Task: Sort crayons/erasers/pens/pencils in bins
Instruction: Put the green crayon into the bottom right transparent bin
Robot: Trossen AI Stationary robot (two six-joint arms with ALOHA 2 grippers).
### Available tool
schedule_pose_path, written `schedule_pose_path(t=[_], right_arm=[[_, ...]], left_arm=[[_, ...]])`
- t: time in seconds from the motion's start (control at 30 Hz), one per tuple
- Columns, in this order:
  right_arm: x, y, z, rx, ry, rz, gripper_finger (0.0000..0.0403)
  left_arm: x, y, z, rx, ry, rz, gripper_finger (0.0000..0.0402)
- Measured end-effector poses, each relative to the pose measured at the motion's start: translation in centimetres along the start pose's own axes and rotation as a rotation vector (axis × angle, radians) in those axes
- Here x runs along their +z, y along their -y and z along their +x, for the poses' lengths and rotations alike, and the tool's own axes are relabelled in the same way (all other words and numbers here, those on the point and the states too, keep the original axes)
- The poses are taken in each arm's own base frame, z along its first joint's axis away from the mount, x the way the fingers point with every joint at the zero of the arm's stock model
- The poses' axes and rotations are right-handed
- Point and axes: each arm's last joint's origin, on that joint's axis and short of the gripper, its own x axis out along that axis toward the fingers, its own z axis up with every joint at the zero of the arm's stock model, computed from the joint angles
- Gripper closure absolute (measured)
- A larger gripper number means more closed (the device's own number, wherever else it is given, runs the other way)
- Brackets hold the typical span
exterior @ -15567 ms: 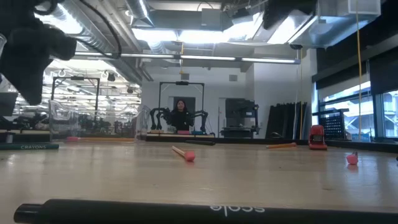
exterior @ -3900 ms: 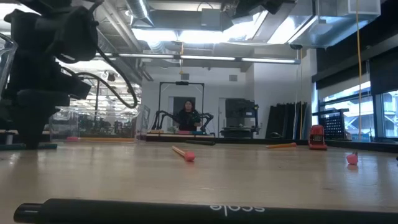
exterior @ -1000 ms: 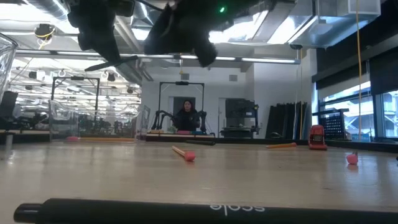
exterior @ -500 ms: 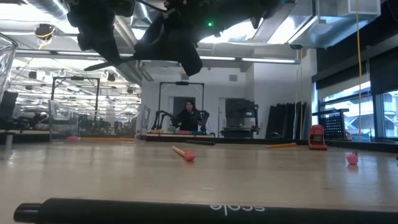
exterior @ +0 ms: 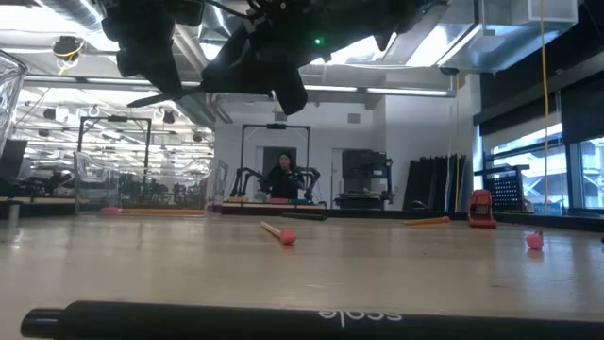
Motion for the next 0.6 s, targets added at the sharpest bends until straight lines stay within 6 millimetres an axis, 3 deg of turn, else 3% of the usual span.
schedule_pose_path(t=[0.3, 0.6], right_arm=[[-1.0, -0.17, 0.74, 0.044, 0.014, 0.008, 0.0279], [-0.75, 0.03, 0.78, 0.02, 0.042, 0.009, 0.0279]], left_arm=[[-0.02, 0.01, 0.0, -0.004, -0.004, 0.0, 0.04], [-0.01, 0.01, 0.0, -0.003, -0.003, 0.0, 0.0399]])
